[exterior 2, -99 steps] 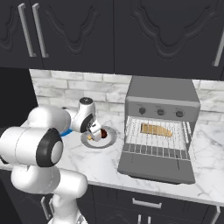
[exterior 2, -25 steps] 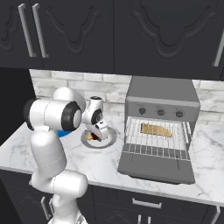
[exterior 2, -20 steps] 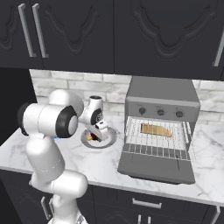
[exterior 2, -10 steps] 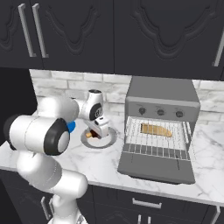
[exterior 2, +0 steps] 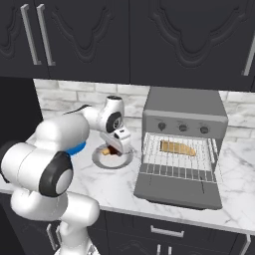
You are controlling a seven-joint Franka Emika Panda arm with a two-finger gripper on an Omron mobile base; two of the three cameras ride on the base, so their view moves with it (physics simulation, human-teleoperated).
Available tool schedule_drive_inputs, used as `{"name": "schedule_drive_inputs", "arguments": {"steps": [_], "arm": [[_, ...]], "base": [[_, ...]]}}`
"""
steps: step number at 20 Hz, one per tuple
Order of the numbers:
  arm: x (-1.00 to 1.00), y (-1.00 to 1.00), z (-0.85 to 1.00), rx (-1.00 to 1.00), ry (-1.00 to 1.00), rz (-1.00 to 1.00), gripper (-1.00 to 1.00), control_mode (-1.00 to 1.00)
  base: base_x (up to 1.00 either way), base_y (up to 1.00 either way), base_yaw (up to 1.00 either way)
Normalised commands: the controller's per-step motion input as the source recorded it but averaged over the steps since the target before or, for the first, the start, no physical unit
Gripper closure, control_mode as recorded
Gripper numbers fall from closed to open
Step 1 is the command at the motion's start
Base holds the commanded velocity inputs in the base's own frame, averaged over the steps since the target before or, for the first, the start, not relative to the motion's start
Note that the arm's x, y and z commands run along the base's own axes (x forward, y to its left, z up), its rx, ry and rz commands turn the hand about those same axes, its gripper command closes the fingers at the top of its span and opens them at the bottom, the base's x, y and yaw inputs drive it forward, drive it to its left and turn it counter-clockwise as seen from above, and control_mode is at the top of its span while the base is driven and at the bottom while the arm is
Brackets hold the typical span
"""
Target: Open the toaster oven door. Place the baguette on the bottom rack in the toaster oven and place the steak on the top rack.
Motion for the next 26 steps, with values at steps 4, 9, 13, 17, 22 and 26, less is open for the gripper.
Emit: {"name": "schedule_drive_inputs", "arguments": {"steps": [4,9,13,17,22,26], "arm": [[-0.27,-0.47,0.32,0.0,0.0,0.05,1.0,-1.0],[-0.29,-0.55,0.17,0.0,0.0,0.02,1.0,-1.0],[-0.2,-0.68,0.0,0.0,-0.01,0.01,1.0,-1.0],[-0.02,-0.66,0.0,0.0,0.0,0.0,1.0,-1.0],[0.07,-0.66,0.0,0.02,0.0,0.0,1.0,-1.0],[0.12,-0.64,-0.05,0.05,0.0,0.0,1.0,-1.0]], "base": [[0.0,0.0,0.0],[0.0,0.0,0.0],[0.0,0.0,0.0],[0.0,0.0,0.0],[0.0,0.0,0.0],[0.0,0.0,0.0]]}}
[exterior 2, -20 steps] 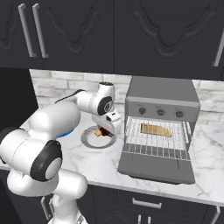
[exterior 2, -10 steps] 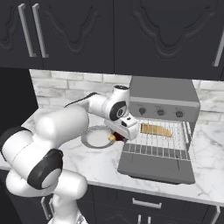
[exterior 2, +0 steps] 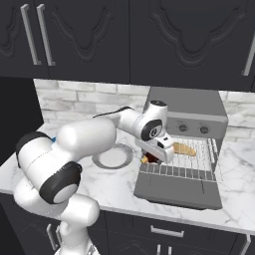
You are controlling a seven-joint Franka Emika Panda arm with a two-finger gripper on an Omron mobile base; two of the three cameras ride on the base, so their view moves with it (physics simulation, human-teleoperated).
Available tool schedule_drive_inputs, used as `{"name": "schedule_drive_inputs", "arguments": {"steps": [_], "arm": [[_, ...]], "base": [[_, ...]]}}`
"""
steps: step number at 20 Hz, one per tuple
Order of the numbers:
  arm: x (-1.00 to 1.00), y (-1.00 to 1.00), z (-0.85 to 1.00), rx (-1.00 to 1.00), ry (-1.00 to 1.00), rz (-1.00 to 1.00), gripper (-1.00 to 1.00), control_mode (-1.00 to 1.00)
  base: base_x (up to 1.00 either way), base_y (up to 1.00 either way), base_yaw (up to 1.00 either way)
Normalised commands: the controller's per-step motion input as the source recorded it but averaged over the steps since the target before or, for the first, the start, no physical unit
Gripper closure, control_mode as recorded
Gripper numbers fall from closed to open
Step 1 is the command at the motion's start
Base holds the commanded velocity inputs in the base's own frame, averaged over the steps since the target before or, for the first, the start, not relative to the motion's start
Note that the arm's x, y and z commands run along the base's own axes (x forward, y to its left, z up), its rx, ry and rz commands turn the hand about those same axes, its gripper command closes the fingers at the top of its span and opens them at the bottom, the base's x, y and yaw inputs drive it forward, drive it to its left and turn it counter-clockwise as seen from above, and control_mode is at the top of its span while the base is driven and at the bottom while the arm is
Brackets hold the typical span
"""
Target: Open the toaster oven door. Place the baguette on the bottom rack in the toaster oven and place the steak on the top rack.
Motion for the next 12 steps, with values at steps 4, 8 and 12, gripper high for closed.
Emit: {"name": "schedule_drive_inputs", "arguments": {"steps": [4,8,12], "arm": [[0.05,-0.54,-0.07,0.05,0.0,0.0,1.0,-1.0],[0.02,-0.49,-0.03,0.03,-0.02,0.0,1.0,-1.0],[-0.03,-0.41,-0.02,0.01,-0.01,0.0,1.0,-1.0]], "base": [[0.0,0.0,0.0],[0.0,0.0,0.0],[0.0,0.0,0.0]]}}
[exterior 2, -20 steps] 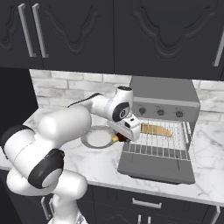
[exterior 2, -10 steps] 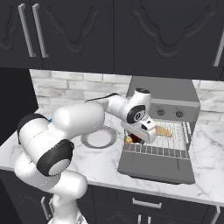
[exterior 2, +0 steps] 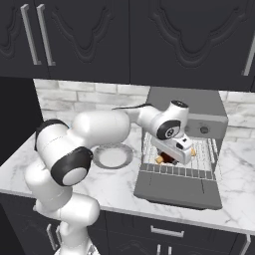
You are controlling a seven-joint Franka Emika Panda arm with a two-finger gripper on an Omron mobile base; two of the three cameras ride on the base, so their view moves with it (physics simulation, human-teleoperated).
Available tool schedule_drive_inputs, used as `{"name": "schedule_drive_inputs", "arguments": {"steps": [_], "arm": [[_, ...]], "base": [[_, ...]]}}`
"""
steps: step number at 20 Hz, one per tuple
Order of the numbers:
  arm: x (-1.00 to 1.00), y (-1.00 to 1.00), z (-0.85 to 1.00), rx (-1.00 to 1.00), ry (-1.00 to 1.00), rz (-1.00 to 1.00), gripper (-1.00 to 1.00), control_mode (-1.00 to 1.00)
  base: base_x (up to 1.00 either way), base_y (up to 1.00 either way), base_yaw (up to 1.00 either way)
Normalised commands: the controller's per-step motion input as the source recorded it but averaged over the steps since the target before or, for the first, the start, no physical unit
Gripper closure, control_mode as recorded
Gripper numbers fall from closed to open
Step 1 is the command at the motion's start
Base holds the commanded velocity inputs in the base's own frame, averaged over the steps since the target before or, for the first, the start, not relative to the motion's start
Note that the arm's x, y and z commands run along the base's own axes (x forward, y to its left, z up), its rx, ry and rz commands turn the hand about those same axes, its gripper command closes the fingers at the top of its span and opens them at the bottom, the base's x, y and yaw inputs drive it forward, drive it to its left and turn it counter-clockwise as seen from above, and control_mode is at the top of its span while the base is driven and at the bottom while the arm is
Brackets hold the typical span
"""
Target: Open the toaster oven door. Place the baguette on the bottom rack in the toaster oven and place the steak on the top rack.
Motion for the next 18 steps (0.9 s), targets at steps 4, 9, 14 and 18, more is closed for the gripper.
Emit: {"name": "schedule_drive_inputs", "arguments": {"steps": [4,9,14,18], "arm": [[-0.04,-0.22,-0.24,0.03,-0.09,0.0,1.0,-1.0],[0.0,-0.06,-0.29,0.01,-0.2,0.0,1.0,-1.0],[-0.14,-0.03,-0.31,0.0,-0.08,0.0,-1.0,-1.0],[0.02,0.0,-0.06,0.0,0.01,0.0,-1.0,-1.0]], "base": [[0.0,0.0,0.0],[0.0,0.0,0.0],[0.0,0.0,0.0],[0.0,0.0,0.0]]}}
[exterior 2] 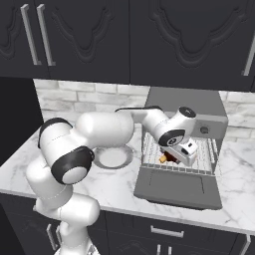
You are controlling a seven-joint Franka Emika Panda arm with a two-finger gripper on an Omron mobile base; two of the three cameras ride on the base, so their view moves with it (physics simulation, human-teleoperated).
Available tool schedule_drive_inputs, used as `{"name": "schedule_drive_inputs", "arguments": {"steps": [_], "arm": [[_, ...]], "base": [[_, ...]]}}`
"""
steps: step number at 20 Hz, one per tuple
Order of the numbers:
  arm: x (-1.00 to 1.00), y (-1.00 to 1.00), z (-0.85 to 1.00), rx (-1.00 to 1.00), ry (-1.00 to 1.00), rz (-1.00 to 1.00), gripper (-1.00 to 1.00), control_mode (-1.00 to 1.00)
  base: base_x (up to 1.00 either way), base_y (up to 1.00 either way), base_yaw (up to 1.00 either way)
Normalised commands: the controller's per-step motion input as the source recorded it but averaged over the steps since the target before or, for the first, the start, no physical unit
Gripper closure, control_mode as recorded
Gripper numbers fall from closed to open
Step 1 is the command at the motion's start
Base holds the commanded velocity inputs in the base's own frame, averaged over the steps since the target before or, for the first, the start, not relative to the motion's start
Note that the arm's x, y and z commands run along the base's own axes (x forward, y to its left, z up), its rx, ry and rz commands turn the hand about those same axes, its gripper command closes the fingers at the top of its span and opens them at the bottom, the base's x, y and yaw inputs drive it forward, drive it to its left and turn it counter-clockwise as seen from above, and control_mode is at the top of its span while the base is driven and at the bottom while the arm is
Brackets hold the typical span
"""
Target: Open the toaster oven door. Place the baguette on the bottom rack in the toaster oven and place the steak on the top rack.
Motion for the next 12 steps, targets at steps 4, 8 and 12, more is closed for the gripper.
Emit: {"name": "schedule_drive_inputs", "arguments": {"steps": [4,8,12], "arm": [[0.02,-0.05,0.0,0.0,0.0,0.0,-1.0,-1.0],[-0.12,-0.04,-0.07,0.0,0.0,0.0,-1.0,-1.0],[-0.21,0.0,-0.16,0.0,0.01,0.0,-1.0,-1.0]], "base": [[0.0,0.0,0.0],[0.0,0.0,0.0],[0.0,0.0,0.0]]}}
